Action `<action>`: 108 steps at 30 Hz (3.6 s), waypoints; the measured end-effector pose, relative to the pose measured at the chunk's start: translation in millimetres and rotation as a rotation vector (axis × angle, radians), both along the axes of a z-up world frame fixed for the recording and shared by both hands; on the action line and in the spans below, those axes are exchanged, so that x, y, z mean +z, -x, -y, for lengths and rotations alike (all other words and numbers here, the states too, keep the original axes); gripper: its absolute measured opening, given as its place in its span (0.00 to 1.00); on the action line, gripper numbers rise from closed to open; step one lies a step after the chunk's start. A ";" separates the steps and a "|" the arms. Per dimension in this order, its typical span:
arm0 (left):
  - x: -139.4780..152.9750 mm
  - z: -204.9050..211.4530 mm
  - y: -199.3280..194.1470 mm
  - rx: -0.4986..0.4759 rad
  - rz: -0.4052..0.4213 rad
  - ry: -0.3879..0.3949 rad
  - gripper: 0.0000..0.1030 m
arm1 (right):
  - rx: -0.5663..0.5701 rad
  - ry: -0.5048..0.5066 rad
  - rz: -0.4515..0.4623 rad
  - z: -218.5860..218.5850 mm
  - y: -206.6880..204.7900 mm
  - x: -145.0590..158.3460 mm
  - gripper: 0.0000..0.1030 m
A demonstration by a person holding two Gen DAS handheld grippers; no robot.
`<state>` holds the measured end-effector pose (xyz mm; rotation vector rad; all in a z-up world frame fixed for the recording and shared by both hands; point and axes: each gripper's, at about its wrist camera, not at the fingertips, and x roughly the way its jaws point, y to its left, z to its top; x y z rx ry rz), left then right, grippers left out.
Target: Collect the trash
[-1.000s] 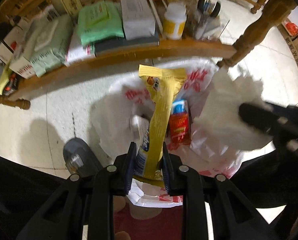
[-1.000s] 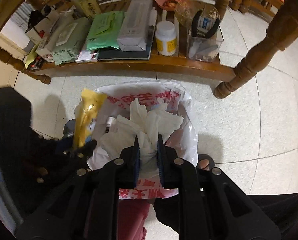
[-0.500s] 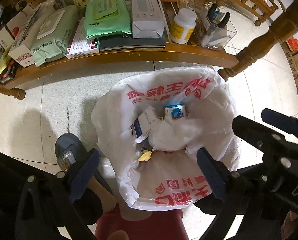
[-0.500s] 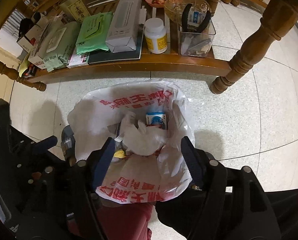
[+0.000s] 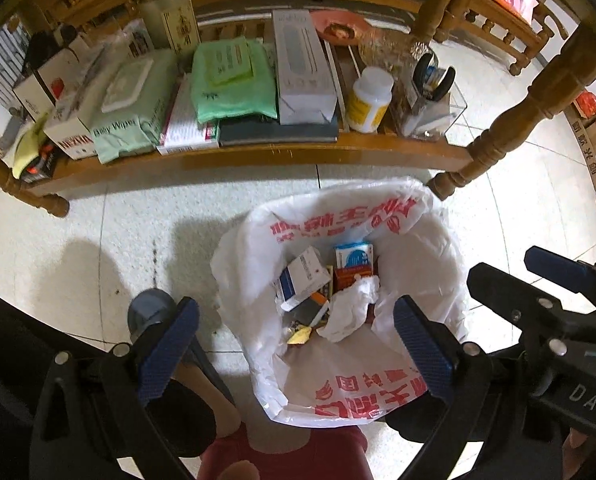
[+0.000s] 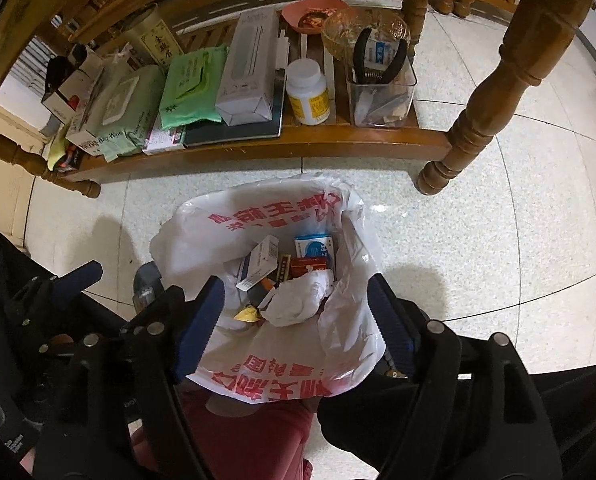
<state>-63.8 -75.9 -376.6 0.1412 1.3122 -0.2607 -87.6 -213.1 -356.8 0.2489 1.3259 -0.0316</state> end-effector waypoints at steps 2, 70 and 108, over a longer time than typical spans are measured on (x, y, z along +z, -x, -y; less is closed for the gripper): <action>5.6 -0.1 0.4 0.002 0.016 0.002 0.92 | -0.005 0.001 0.009 0.9 0.6 6.6 0.70; 330.2 -96.7 10.3 0.161 0.696 0.013 0.92 | -0.051 0.179 0.671 -5.4 49.2 326.7 0.93; 325.8 -96.7 7.4 0.154 0.684 0.010 0.92 | -0.063 0.175 0.663 -2.7 48.9 320.0 0.93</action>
